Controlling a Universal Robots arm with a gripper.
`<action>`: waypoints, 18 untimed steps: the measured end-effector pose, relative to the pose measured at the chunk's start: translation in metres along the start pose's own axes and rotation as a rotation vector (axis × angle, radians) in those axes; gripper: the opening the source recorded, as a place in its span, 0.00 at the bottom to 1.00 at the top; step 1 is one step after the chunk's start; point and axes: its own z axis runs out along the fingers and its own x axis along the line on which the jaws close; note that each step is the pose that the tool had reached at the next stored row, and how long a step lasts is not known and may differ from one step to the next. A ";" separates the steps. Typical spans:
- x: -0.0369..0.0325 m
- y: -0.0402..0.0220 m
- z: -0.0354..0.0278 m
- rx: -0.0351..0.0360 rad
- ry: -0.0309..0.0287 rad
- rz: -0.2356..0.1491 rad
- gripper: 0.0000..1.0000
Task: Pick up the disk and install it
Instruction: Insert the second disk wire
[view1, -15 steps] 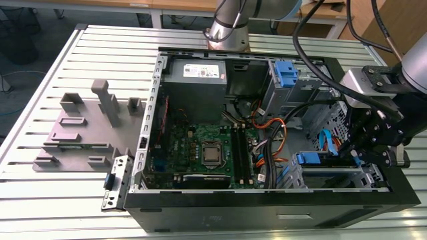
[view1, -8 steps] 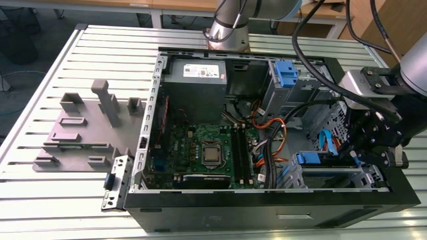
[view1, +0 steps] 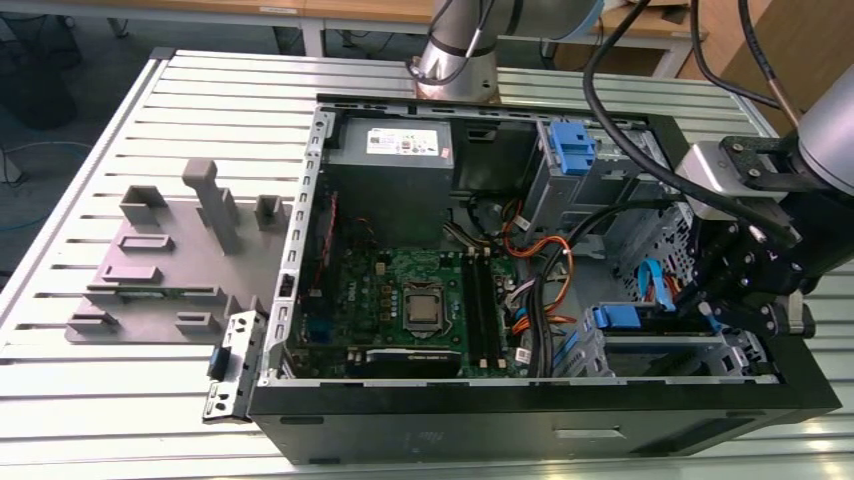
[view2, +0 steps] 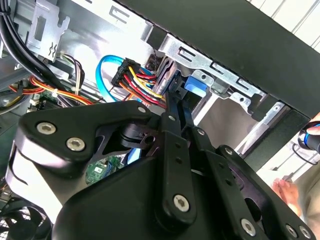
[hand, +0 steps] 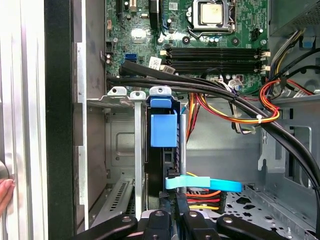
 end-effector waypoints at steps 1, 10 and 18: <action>0.0000 0.0000 0.0000 0.0000 0.0000 0.000 0.16; 0.0000 0.0000 0.0002 0.0000 -0.0001 0.000 0.30; -0.0003 -0.0001 -0.0093 0.0000 -0.0002 0.000 0.30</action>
